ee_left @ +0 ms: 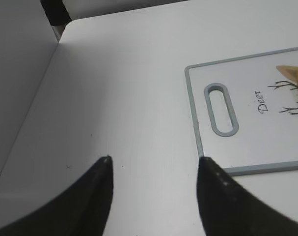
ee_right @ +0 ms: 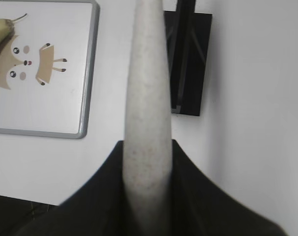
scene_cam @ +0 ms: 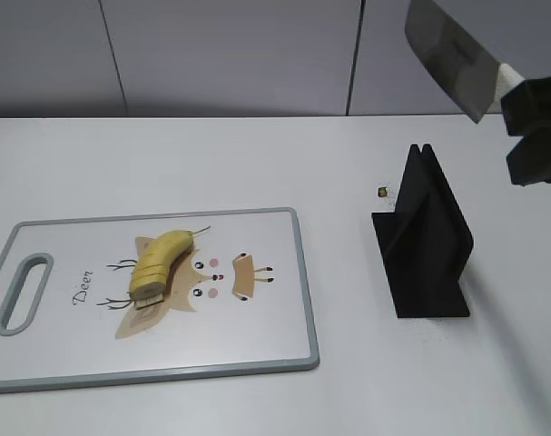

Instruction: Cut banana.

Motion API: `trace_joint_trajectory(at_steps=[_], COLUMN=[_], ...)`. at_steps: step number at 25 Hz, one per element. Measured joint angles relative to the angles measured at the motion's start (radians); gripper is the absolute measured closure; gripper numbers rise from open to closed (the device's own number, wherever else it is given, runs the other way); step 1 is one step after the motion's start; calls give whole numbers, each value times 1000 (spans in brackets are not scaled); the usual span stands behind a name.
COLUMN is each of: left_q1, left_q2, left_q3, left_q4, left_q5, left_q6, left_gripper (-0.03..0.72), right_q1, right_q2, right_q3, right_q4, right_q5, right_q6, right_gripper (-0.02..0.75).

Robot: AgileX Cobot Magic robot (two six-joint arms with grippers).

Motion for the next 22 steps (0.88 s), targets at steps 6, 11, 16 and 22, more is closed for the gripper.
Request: trace_joint_trajectory(at_steps=[6, 11, 16, 22], left_q1=[-2, -46, -59, -59], left_q2=[-4, -4, -4, -4], left_q3=[4, 4, 6, 7], left_q4=[4, 5, 7, 4], left_q5=[-25, -27, -27, -27], left_q6=[0, 0, 0, -1], left_gripper=[166, 193, 196, 196], right_q1=[0, 0, 0, 0], right_q2=[-88, -96, -89, 11], right_q3=[88, 136, 165, 182], right_q4=[-39, -61, -95, -178], right_q5=[-1, -30, -132, -170], right_q6=[83, 106, 109, 137], right_gripper=[578, 578, 578, 578])
